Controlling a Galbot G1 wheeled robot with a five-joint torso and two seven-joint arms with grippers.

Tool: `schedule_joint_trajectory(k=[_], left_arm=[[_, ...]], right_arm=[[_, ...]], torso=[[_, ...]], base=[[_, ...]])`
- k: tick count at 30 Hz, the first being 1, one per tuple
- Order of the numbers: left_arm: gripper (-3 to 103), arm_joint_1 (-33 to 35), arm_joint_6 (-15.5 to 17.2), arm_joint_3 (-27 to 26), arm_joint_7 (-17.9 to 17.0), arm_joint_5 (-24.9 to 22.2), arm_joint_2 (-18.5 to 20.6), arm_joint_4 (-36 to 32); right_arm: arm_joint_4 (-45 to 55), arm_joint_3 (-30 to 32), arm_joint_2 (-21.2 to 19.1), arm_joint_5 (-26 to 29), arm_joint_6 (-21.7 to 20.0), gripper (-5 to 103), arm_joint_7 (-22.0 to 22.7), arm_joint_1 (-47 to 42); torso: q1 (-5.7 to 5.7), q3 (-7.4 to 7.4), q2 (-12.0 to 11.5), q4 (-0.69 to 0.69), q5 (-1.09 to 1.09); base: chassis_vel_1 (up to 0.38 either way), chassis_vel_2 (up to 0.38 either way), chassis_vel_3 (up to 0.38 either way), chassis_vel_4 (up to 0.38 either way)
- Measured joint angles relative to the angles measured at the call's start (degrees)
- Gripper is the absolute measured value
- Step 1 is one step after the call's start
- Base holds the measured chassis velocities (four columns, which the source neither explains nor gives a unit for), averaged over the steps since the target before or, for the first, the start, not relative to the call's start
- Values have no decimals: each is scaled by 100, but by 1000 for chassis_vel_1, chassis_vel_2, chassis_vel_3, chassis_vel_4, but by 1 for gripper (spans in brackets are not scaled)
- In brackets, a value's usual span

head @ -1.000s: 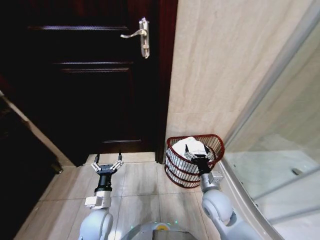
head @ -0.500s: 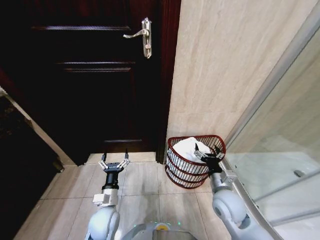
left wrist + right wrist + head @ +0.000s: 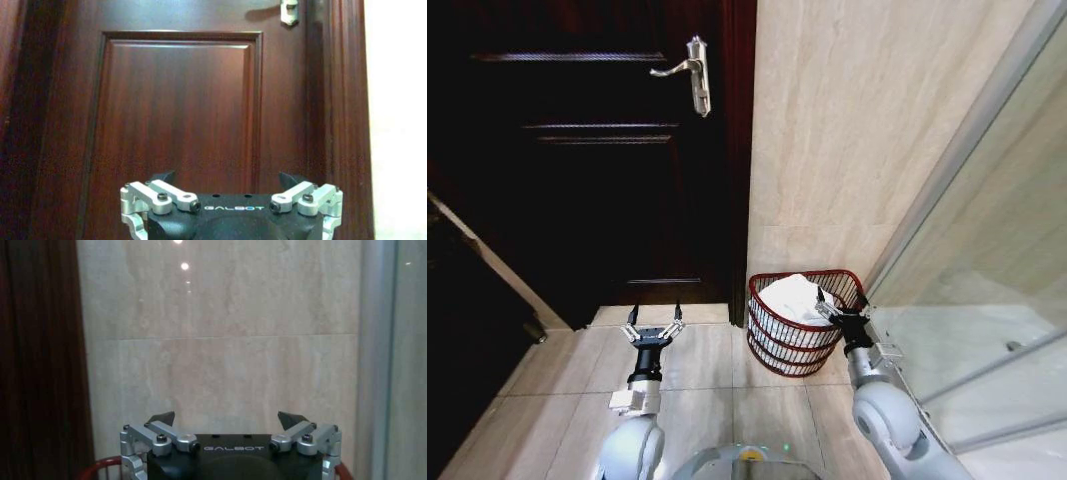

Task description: Discard the used towel into the hamper.

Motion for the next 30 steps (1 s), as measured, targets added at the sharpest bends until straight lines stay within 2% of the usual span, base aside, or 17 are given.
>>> schedule_joint_trajectory(k=[4,10,19,30], left_arm=[[100,-64,-158,37,-95,90,20,96],[100,-71,-178,123,-132,93,20,98],[100,-65,-186,143,-129,98,19,94],[100,-63,-184,174,-125,115,-11,79]], right_arm=[[-8,59,-7,-1,7,100,-23,-2],[-41,206,1,-9,-50,100,-95,-18],[-47,197,26,-114,-65,100,-145,-58],[79,-164,-1,-323,-185,100,-186,-42]], torso=[[0,0,0,2,0],[0,0,0,-2,2],[0,0,0,0,1],[0,0,0,0,1]], base=[[66,48,23,30],[10,7,8,5],[0,0,0,0],[0,0,0,0]])
